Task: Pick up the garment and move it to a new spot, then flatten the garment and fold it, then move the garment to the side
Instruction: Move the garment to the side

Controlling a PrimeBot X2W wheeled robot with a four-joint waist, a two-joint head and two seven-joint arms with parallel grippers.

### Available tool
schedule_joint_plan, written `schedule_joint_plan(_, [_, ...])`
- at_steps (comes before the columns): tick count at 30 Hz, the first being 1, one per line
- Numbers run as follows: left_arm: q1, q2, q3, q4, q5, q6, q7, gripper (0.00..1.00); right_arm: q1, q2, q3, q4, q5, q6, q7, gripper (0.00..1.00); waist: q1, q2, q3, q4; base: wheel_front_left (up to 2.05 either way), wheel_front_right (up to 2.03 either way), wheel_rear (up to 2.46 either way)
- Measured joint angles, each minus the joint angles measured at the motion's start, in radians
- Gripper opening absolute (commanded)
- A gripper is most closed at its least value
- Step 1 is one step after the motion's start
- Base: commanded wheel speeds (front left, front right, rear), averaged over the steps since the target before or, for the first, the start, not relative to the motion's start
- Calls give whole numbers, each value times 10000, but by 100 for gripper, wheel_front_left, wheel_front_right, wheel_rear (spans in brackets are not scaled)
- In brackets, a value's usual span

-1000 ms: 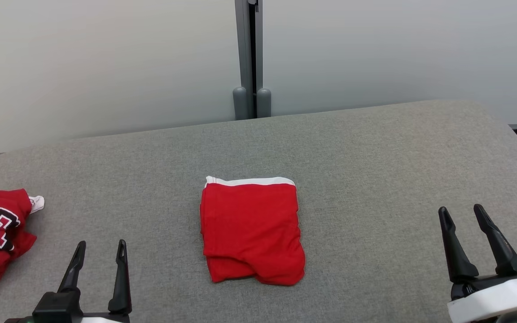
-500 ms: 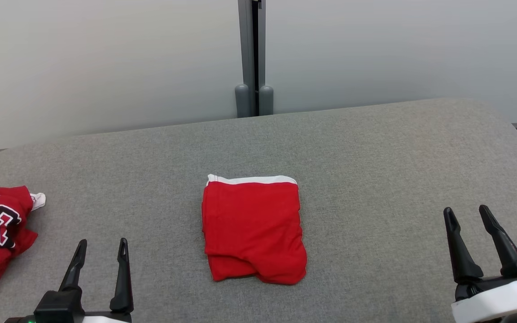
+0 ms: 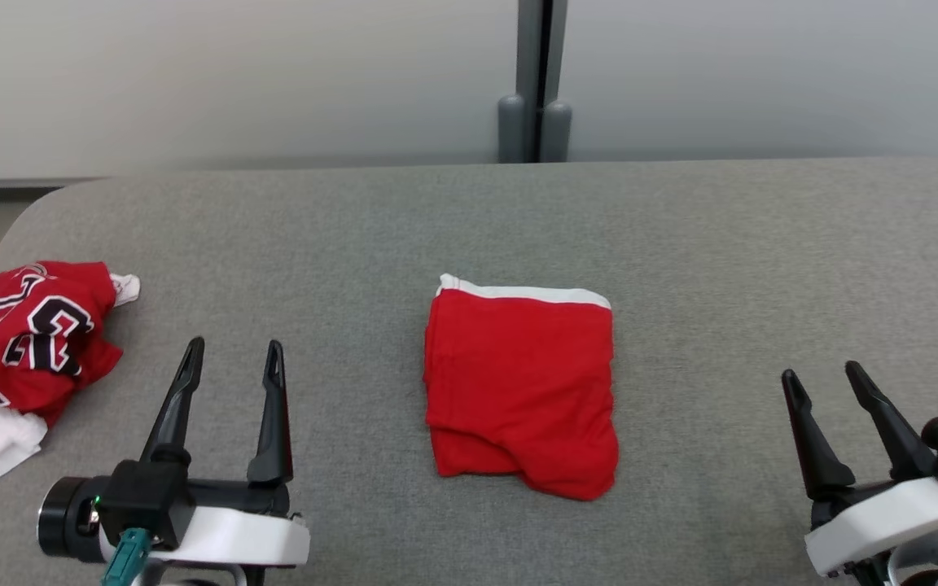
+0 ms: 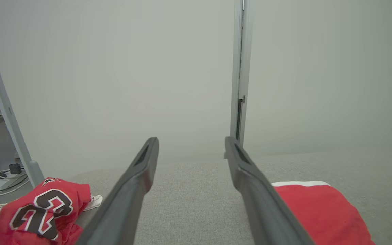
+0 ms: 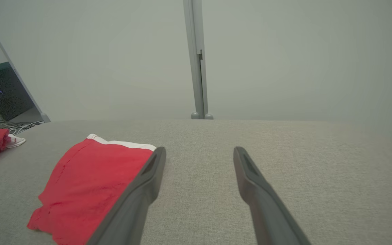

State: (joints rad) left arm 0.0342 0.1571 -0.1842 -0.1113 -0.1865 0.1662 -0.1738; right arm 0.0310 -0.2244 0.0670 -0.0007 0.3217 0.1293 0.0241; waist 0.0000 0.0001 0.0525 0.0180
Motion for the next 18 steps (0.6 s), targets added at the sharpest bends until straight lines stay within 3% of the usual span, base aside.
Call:
schedule_joint_plan(12, [-1494, -677, -671, 943, 12, -197, -744, 100, -2086, 201, 1241, 3231, 894, 13, 174, 100, 0, 0, 1719, 1933, 0, 0, 0])
schedule_joint_plan(18, [-1664, -727, -648, 1254, 4, -199, -838, 100, -2559, 136, 1718, 3898, 1329, 13, 604, 100, 0, 0, 2033, 2314, 0, 0, 0])
